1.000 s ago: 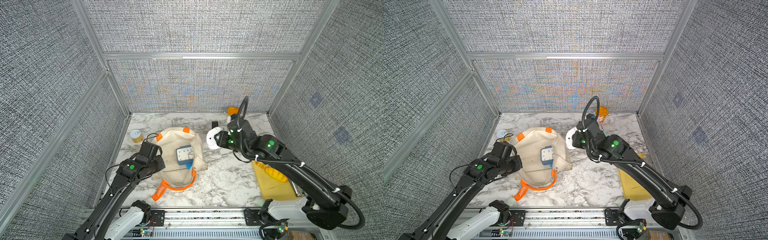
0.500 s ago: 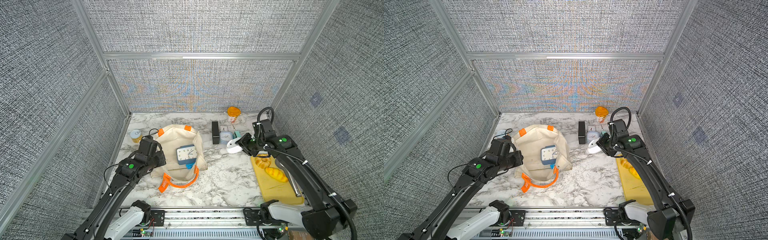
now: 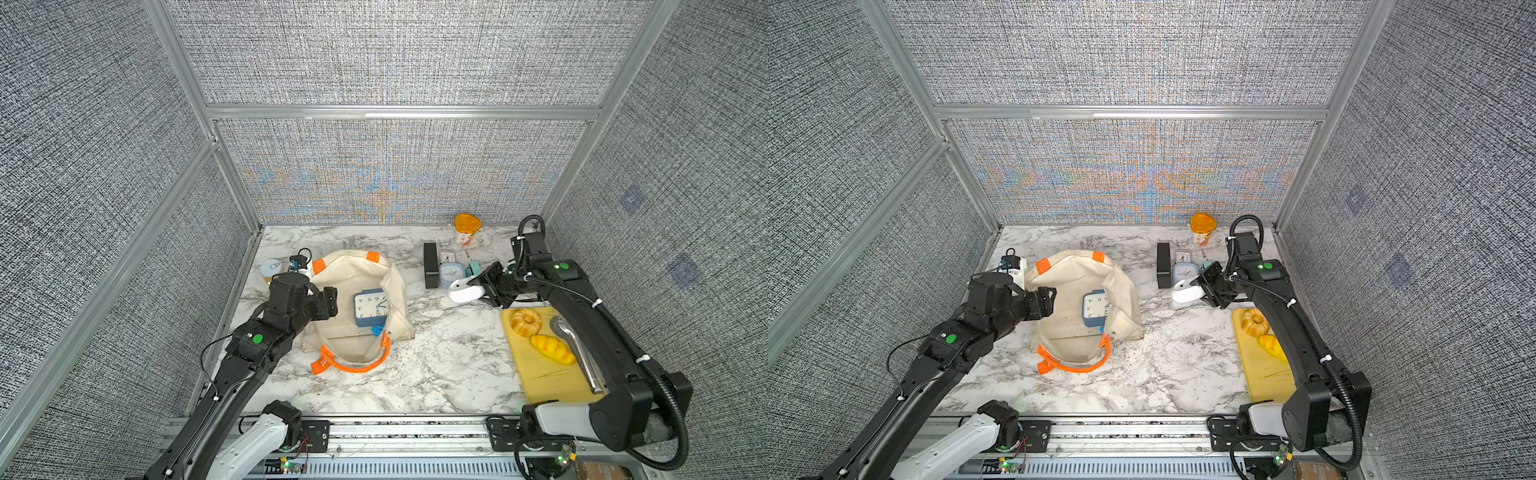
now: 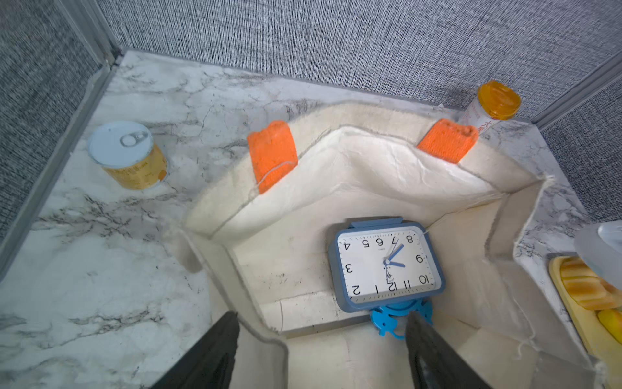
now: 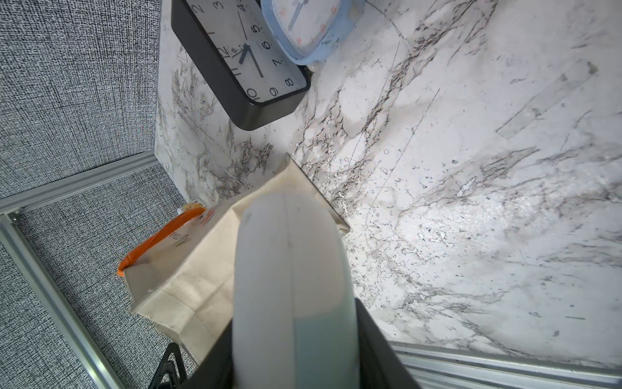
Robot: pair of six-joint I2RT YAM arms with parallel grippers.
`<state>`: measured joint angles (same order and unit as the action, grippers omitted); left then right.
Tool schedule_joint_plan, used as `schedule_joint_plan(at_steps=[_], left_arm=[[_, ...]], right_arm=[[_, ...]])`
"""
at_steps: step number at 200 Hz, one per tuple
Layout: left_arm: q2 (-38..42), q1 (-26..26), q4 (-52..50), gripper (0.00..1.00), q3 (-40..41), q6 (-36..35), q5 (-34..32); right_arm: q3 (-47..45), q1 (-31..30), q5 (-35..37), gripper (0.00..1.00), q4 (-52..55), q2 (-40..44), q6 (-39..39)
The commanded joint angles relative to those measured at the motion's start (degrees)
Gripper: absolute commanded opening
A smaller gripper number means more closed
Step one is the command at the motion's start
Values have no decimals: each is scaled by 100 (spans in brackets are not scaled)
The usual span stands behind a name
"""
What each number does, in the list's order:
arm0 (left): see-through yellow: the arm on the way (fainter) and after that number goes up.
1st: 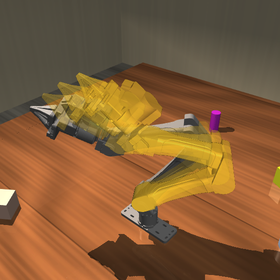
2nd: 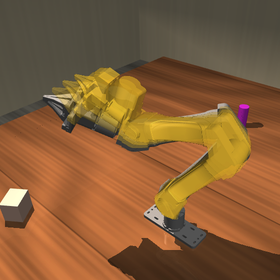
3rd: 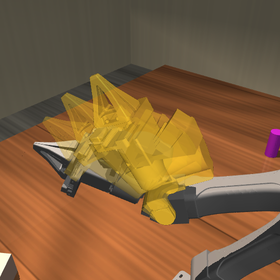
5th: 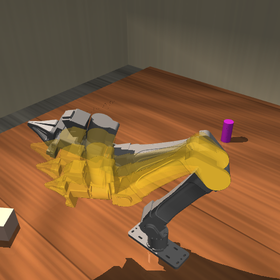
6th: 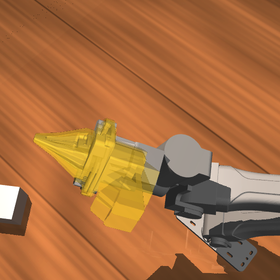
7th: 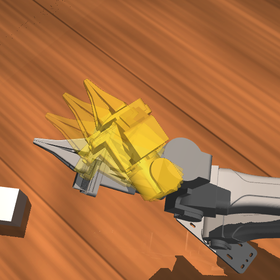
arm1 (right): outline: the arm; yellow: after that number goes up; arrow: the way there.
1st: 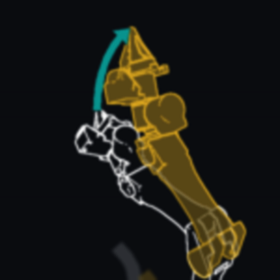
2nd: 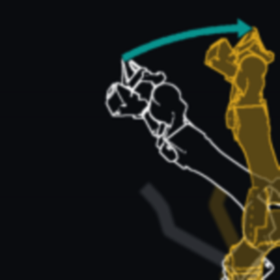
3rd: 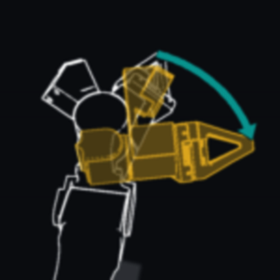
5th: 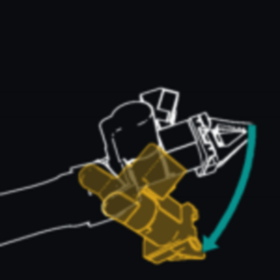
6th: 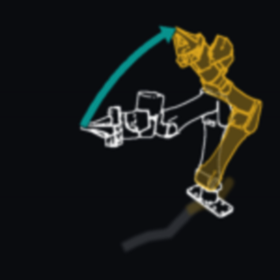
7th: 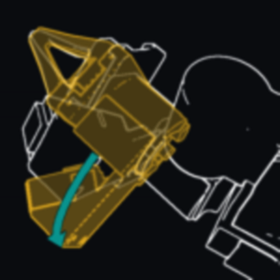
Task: Take the alarm clock out of the canvas bag
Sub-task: Place the alarm at the center of the board.
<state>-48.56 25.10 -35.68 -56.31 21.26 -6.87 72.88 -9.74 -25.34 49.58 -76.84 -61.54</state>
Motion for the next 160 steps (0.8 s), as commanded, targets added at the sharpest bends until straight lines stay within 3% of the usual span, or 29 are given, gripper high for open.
schedule_joint_plan(at_steps=[1, 20, 45, 66, 109, 128, 160], left_arm=[[242, 4, 1152, 81, -221, -1200, 534], [303, 38, 2070, 81, -347, -2324, 1554], [-268, 494, 1928, 81, -881, -3898, 2465], [-750, 1679, 1965, 81, -978, -5083, 1968], [-1831, 3480, 2708, 82, -727, -6598, 1045], [-2109, 3824, 3507, 82, -402, -6815, 819], [-2427, 3843, 4727, 83, -56, -6567, 1031]], right_arm=[[33, 38, -341, 43, -86, 52, -77], [33, 107, -512, 43, -86, 86, -114], [-25, 192, -662, 43, -122, 161, -202], [-71, 237, -790, 44, -182, 222, -319], [-270, 368, -1172, 44, -270, 316, -568], [-459, 394, -1341, 43, -341, 405, -694], [-769, 401, -1587, 44, -481, 648, -967]])
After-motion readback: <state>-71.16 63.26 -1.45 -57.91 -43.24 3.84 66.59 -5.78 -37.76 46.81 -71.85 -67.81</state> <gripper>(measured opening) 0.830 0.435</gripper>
